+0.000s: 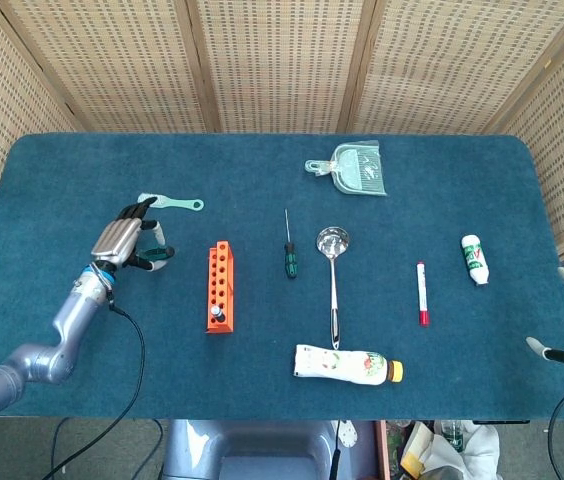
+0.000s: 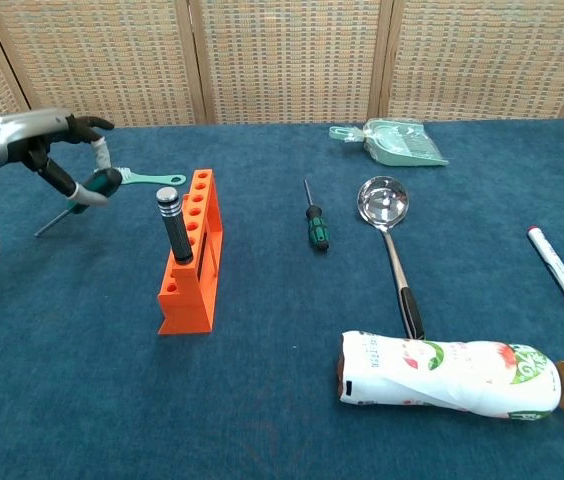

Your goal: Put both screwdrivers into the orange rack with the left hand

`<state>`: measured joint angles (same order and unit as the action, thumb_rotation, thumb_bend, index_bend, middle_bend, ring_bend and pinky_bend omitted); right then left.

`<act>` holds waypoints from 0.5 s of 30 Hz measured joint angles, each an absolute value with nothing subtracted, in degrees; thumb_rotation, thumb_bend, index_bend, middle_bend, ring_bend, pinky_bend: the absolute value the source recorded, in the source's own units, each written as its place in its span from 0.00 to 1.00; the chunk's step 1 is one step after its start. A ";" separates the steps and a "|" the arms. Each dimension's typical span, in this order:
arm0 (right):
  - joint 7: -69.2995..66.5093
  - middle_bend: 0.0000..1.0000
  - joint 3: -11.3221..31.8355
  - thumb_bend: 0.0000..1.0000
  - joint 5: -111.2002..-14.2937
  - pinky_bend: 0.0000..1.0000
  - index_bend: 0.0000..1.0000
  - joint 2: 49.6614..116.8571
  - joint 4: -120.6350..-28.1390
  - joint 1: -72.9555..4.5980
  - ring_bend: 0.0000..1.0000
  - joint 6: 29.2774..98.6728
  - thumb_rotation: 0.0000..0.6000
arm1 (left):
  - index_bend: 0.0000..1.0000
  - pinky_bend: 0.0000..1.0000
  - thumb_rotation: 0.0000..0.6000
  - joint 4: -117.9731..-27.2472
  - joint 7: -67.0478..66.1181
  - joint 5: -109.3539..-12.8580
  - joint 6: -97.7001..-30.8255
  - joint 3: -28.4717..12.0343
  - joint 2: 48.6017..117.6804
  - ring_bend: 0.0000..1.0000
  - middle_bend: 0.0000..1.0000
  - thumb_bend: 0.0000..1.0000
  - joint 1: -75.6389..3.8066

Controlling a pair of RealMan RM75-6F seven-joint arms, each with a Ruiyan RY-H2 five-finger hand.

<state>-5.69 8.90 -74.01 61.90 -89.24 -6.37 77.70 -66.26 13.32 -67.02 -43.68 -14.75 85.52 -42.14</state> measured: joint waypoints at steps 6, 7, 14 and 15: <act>-6.02 0.00 8.91 0.00 -74.07 0.00 0.00 61.76 -89.32 -6.28 0.00 77.78 1.00 | 0.70 0.00 1.00 -81.04 23.96 -74.82 -51.45 -16.96 76.74 0.00 0.00 0.48 -39.55; -6.10 0.00 8.91 0.00 -74.08 0.00 0.00 61.72 -89.32 -6.27 0.00 77.77 1.00 | 0.70 0.00 1.00 -83.36 25.72 -76.32 -52.95 -17.30 75.13 0.00 0.00 0.48 -39.13; -6.82 0.00 8.96 0.00 -74.25 0.00 0.00 61.44 -89.35 -6.10 0.00 78.00 1.00 | 0.70 0.00 1.00 -93.43 31.96 -79.63 -55.24 -18.34 68.37 0.00 0.00 0.48 -37.91; -6.97 0.00 8.98 0.00 -74.28 0.00 0.00 61.39 -89.36 -6.08 0.00 78.03 1.00 | 0.70 0.00 1.00 -94.43 32.67 -79.67 -55.16 -18.41 67.84 0.00 0.00 0.48 -37.90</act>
